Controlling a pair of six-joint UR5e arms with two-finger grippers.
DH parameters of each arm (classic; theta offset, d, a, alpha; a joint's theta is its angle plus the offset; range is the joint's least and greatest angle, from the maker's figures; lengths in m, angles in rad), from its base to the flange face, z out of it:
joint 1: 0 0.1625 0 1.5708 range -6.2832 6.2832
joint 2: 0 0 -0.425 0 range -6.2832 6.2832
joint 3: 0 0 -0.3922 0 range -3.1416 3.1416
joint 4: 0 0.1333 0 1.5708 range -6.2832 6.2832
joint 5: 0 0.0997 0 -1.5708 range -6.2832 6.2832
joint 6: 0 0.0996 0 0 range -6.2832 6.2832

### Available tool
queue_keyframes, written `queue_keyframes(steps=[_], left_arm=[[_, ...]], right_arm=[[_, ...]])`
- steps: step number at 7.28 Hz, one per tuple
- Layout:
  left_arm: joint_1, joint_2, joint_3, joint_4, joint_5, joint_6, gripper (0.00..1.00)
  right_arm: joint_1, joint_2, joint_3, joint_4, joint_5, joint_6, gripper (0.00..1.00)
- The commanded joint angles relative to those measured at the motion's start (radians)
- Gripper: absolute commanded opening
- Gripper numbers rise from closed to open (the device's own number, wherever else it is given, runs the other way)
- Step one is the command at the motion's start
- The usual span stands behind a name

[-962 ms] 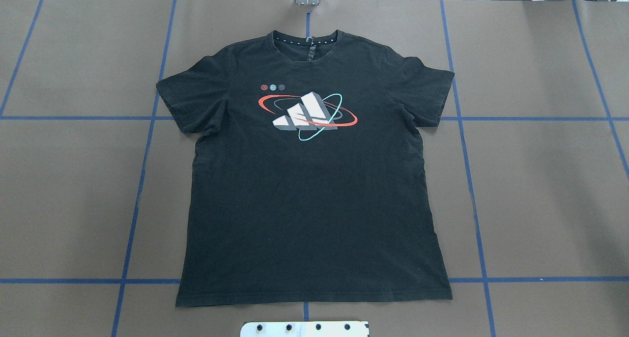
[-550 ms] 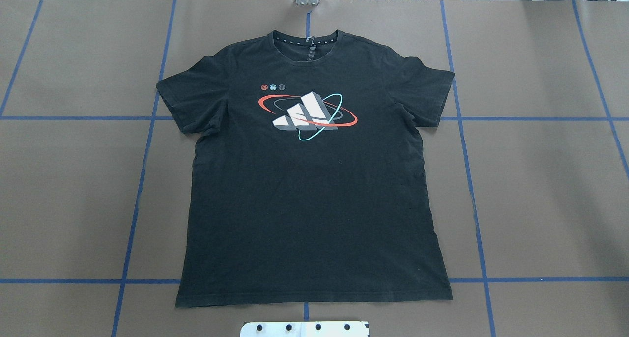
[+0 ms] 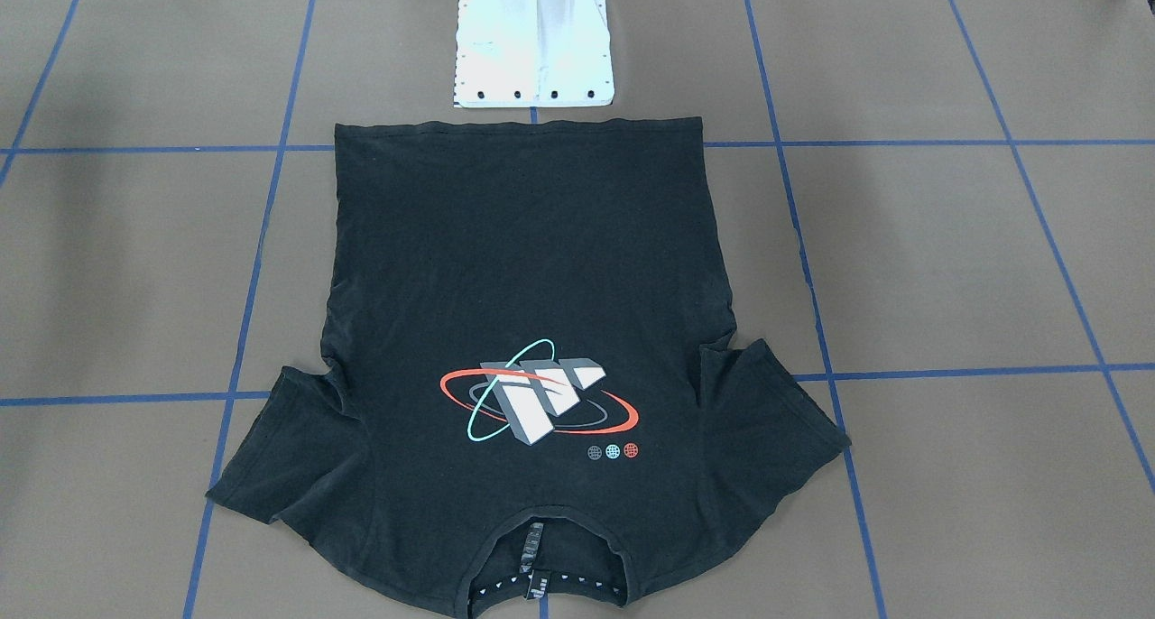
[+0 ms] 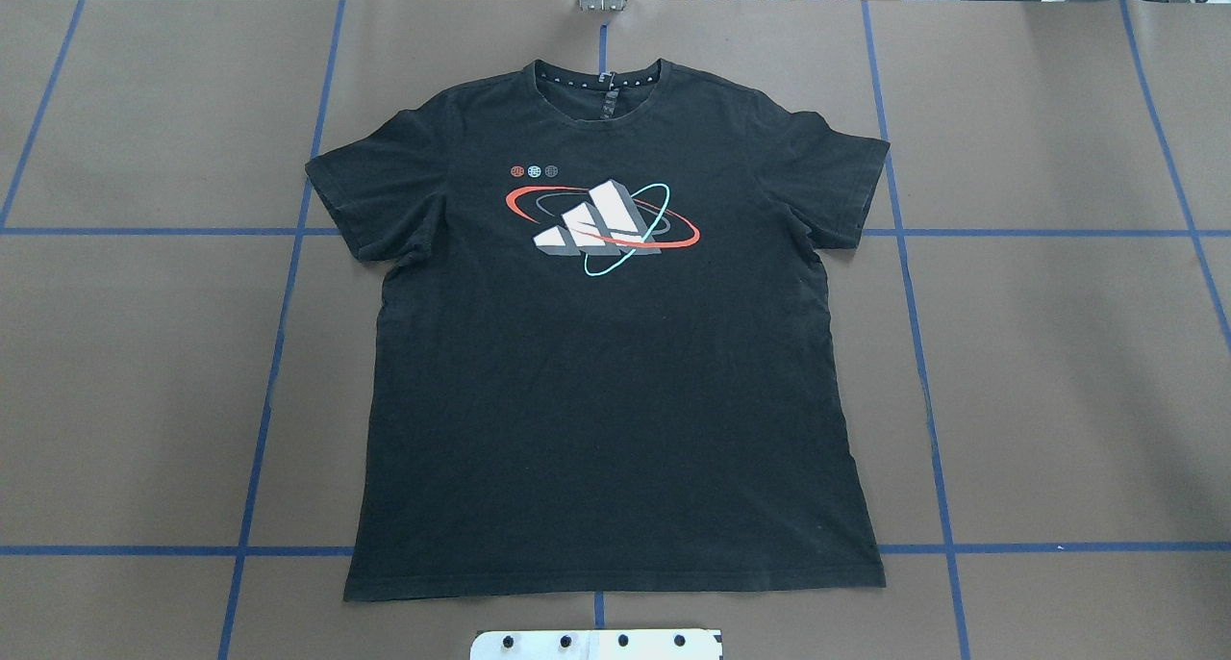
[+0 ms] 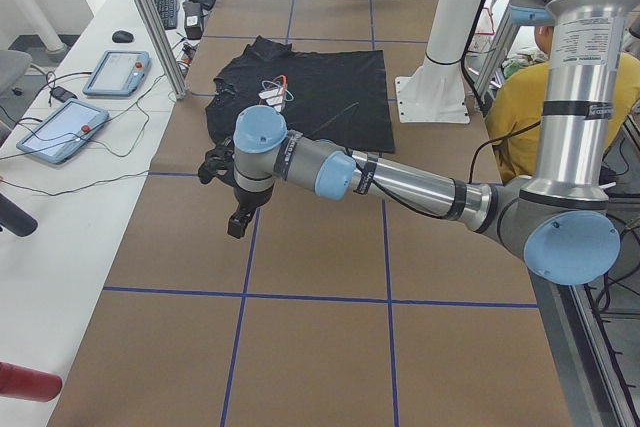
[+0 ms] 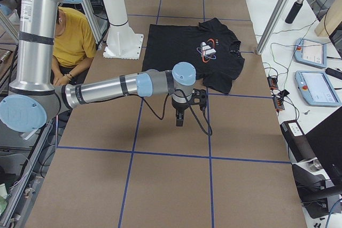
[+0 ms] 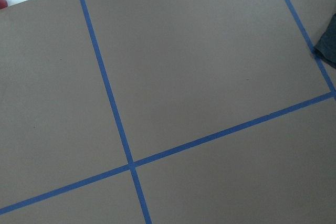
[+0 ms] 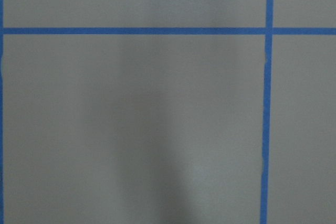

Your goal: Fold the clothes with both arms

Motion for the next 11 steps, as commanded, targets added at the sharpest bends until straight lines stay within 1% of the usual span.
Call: queue_keyframes(steps=[1,2,3,4,5,6,7,8,10,11], left_arm=[[0.0,0.001,0.0,-0.001,0.0,0.0,1.0],[0.0,0.001,-0.002,-0.001,-0.001,0.001,1.0],[0.0,0.001,-0.006,-0.001,-0.001,0.0,1.0],[0.0,0.001,-0.012,-0.001,0.0,0.0,1.0],[0.0,0.0,-0.015,-0.001,0.005,0.001,1.0],[0.0,-0.002,-0.017,-0.003,0.008,0.001,1.0],[0.0,-0.002,-0.017,-0.003,0.008,0.0,1.0],[0.0,-0.002,-0.021,-0.003,0.008,0.0,1.0],[0.0,0.0,-0.029,-0.003,0.01,0.0,1.0],[0.0,-0.002,-0.029,-0.003,0.01,0.0,1.0]], right_arm=[[-0.207,0.167,-0.093,0.063,-0.103,0.127,1.0],[-0.256,0.25,-0.208,0.112,-0.108,0.13,1.0],[-0.283,0.356,-0.341,0.182,-0.106,0.159,1.0],[-0.304,0.456,-0.468,0.265,-0.108,0.24,1.0],[-0.316,0.534,-0.591,0.354,-0.11,0.315,1.0],[-0.323,0.608,-0.706,0.427,-0.111,0.323,1.0],[-0.323,0.68,-0.807,0.471,-0.114,0.323,1.0],[-0.324,0.752,-0.897,0.477,-0.12,0.323,0.99],[-0.324,0.818,-0.965,0.483,-0.146,0.323,0.98],[-0.327,0.848,-1.027,0.532,-0.146,0.323,0.96]])
